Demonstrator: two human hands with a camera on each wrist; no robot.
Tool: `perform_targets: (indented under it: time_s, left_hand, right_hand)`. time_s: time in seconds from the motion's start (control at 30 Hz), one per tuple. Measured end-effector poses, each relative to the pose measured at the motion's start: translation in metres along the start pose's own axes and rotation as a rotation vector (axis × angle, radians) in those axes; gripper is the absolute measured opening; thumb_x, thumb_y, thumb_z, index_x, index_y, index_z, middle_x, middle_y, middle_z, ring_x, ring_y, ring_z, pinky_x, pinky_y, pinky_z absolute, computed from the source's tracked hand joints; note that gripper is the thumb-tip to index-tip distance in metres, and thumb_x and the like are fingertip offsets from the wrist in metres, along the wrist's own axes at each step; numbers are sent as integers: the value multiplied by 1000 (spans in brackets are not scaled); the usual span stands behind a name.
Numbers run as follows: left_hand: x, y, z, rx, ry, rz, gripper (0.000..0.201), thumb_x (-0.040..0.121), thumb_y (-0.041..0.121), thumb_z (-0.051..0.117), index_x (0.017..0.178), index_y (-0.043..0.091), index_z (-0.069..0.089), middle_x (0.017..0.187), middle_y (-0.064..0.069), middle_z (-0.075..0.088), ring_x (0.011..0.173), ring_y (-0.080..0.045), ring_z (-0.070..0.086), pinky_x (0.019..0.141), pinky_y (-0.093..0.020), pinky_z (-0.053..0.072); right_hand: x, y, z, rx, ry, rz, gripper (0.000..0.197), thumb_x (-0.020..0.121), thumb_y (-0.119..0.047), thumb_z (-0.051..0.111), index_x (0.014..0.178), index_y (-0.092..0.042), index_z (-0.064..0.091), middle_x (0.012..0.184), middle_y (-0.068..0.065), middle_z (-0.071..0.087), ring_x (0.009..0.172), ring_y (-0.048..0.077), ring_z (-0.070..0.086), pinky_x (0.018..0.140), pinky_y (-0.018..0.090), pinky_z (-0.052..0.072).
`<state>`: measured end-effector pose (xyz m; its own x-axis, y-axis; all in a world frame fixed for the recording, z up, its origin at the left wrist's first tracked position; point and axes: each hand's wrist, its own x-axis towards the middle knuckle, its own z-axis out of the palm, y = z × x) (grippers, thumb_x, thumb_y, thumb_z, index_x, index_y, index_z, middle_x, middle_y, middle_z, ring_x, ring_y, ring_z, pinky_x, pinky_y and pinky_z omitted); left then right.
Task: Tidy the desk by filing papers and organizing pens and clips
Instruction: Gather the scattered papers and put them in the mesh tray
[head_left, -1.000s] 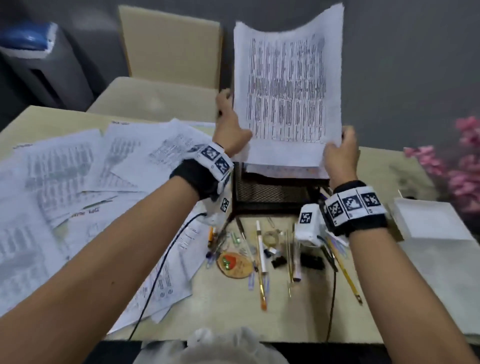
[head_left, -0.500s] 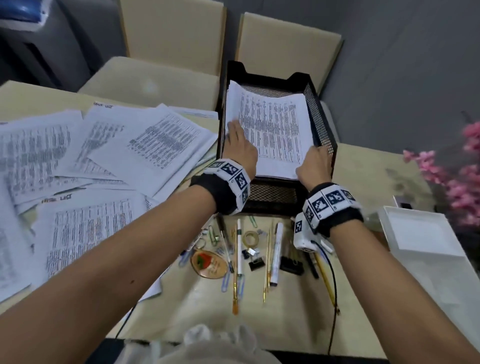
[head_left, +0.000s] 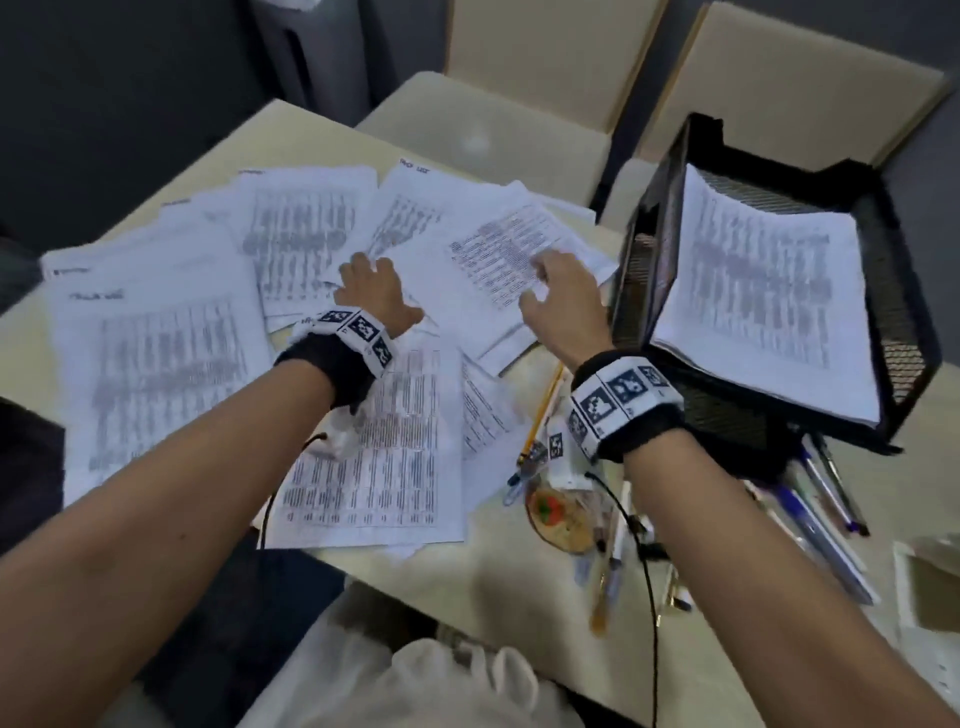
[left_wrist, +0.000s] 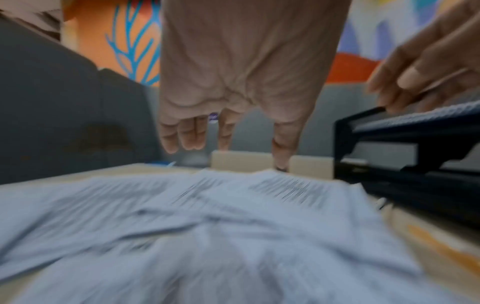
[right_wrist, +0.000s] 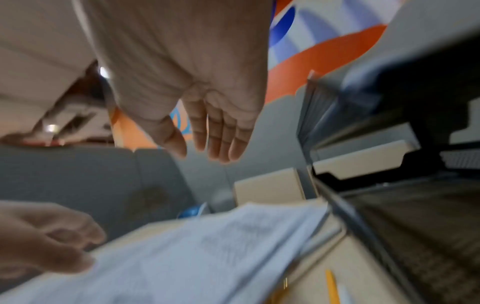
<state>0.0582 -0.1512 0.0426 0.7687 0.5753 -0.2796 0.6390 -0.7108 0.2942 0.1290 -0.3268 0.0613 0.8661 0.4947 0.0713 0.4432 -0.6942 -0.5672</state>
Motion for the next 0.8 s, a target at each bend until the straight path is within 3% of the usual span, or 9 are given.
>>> perform_targets:
  time_s: [0.13,0.23,0.33,0.4,0.47,0.53,0.63,0.73,0.8]
  left_hand:
    - [-3,-78,16,156,-198,-184,104,74,59,64,141,-9,22,146,-25,27,137,-37,27,112,-42,28]
    - [-13,-107,37,111,-207,-206,119,65,57,73,142,-10,13,145,-25,27,135,-37,29,113,-42,29]
    - [-17,-110,45,28,-206,-267,124,65,44,79,147,-4,-1,150,-25,14,138,-40,20,115,-45,25]
    - [-17,-109,47,-61,-228,-291,120,68,38,80,147,-2,0,152,-26,4,140,-43,18,116,-45,21]
    - [-14,-110,47,-175,-229,-278,109,71,28,79,146,-2,7,152,-25,6,138,-42,26,115,-42,27]
    - [-11,-112,48,-299,-211,-242,89,77,16,74,142,-1,15,145,-24,26,131,-38,38,108,-39,36]
    - [-6,-119,45,-457,-133,-201,62,87,6,60,137,2,23,120,-20,53,113,-38,56,89,-36,47]
    - [2,-124,36,-496,-104,-178,57,91,1,50,141,3,23,126,-25,53,110,-38,58,85,-36,49]
    - [6,-124,34,-471,-150,-159,61,89,-3,46,144,5,21,130,-24,51,113,-37,56,89,-39,49]
  right_hand:
    - [11,-4,73,-370,-394,-22,57,84,-26,57,134,-4,41,141,19,37,137,34,24,109,42,28]
    - [19,0,107,-521,-490,25,64,79,-30,62,133,-7,35,144,17,29,140,40,15,111,49,25]
    - [22,4,123,-484,-437,114,50,84,-12,53,130,-2,34,138,20,33,130,40,30,103,50,37]
    - [21,9,122,-451,-354,125,36,90,-3,44,125,4,41,130,24,44,124,38,39,95,46,42]
    - [22,14,112,-335,-269,158,27,89,2,41,113,5,54,117,28,56,116,38,50,88,42,46]
    - [21,13,100,-207,-212,201,33,85,6,42,113,3,61,116,29,60,114,41,53,93,42,44]
    - [4,5,93,-76,-152,170,35,82,10,46,110,3,66,113,27,65,109,39,58,96,40,46]
    - [-30,3,101,-92,-250,61,37,82,7,48,110,-6,69,116,17,67,108,32,62,95,32,47]
    - [-48,7,105,-129,-298,30,43,77,10,48,110,-9,70,117,15,67,109,31,62,96,37,48]
